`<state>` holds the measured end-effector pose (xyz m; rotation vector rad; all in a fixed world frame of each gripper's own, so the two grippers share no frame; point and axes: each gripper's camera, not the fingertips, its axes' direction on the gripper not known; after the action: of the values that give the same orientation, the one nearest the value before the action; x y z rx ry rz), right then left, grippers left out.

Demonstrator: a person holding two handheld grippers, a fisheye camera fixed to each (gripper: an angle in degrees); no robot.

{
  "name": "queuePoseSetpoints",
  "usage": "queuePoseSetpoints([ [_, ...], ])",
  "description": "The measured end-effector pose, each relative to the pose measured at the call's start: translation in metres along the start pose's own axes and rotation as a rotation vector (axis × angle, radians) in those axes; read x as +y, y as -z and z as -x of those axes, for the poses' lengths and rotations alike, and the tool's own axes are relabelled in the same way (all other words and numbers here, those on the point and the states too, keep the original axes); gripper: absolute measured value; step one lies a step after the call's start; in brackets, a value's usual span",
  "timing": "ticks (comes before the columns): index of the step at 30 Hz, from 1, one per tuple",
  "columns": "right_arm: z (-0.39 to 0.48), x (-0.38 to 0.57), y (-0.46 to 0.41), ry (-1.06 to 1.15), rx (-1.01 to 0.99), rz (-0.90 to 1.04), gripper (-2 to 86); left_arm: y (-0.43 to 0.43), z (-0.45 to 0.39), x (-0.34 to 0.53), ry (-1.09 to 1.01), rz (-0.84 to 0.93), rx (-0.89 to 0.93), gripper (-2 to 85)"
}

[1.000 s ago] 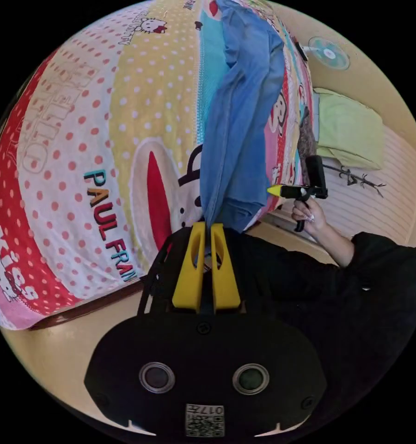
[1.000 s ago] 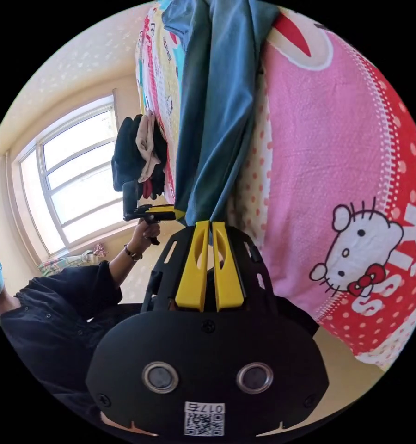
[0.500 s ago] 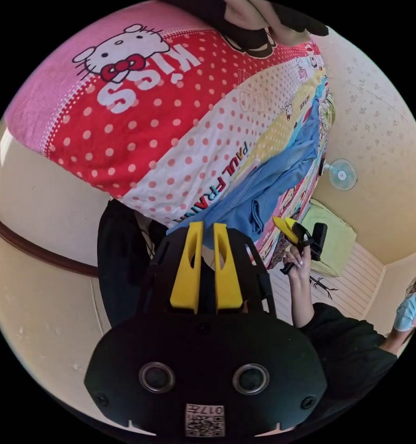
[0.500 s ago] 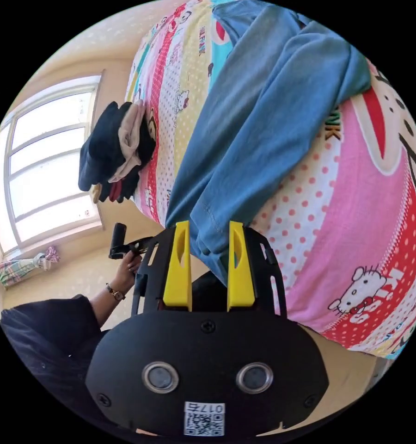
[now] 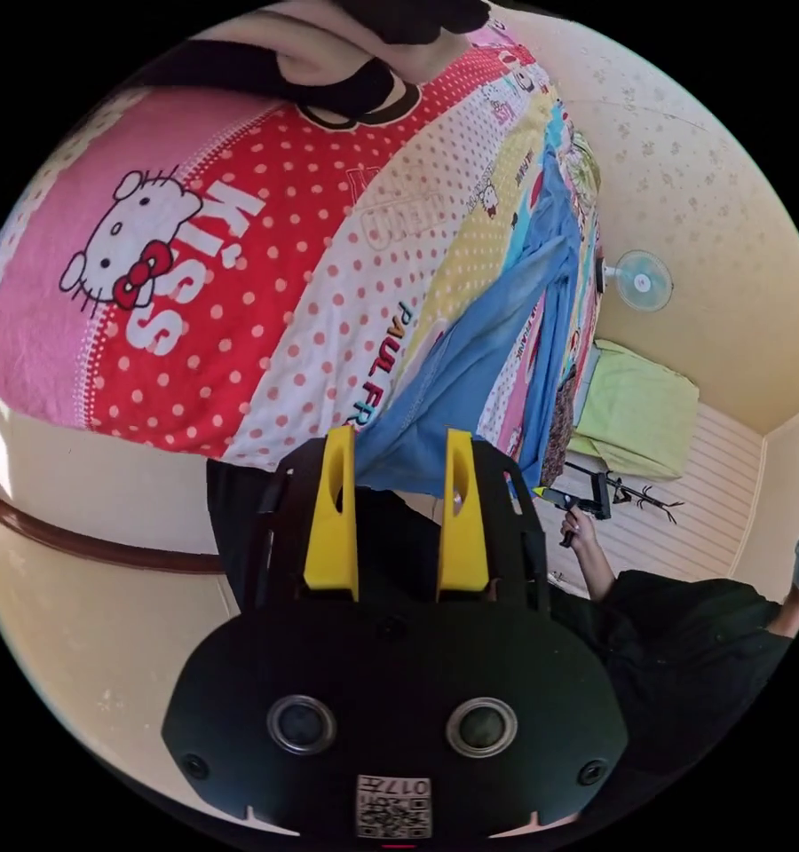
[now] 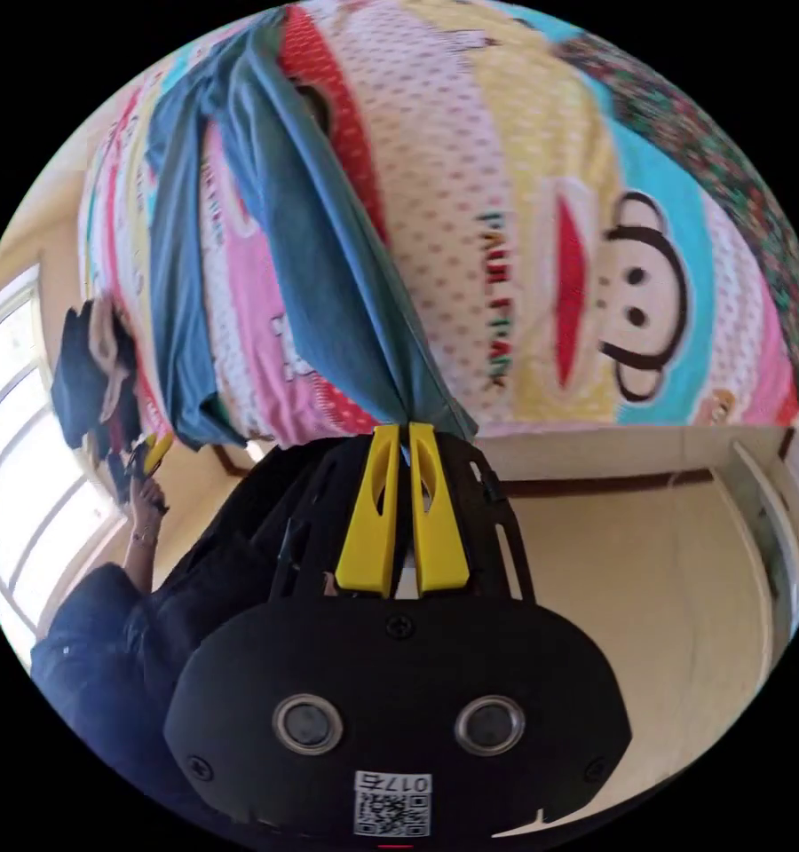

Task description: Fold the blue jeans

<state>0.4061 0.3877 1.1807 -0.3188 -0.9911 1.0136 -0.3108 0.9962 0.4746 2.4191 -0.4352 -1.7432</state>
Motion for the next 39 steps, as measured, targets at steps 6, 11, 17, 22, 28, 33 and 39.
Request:
queuePoseSetpoints([
  [6,0.013,0.031,0.055,0.016,-0.035,-0.254,10.7,-0.042,-0.007,-0.022,-0.001,0.169,-0.076,12.6],
  [11,0.152,-0.008,-0.057,0.440,-0.492,0.158,11.8,-0.041,0.000,-0.030,0.060,0.171,-0.079,9.8],
  [17,0.197,0.019,-0.111,0.526,-0.634,0.464,4.6,-0.030,0.010,-0.030,0.052,0.268,0.109,2.3],
  [22,0.152,0.085,-0.041,0.590,-0.336,0.447,3.2,-0.037,-0.002,-0.005,-0.054,0.375,0.368,-0.6],
  [28,0.072,0.112,-0.030,0.433,-0.229,0.477,3.9,-0.094,0.015,0.033,0.086,0.500,0.020,-0.9],
  [33,0.014,0.129,0.016,0.291,-0.343,0.323,5.6,-0.100,0.003,0.028,0.140,0.368,0.053,-0.2],
  [39,-0.063,0.158,0.124,0.075,-0.107,-0.178,10.8,-0.142,-0.104,-0.026,-0.150,0.388,0.053,3.8],
])
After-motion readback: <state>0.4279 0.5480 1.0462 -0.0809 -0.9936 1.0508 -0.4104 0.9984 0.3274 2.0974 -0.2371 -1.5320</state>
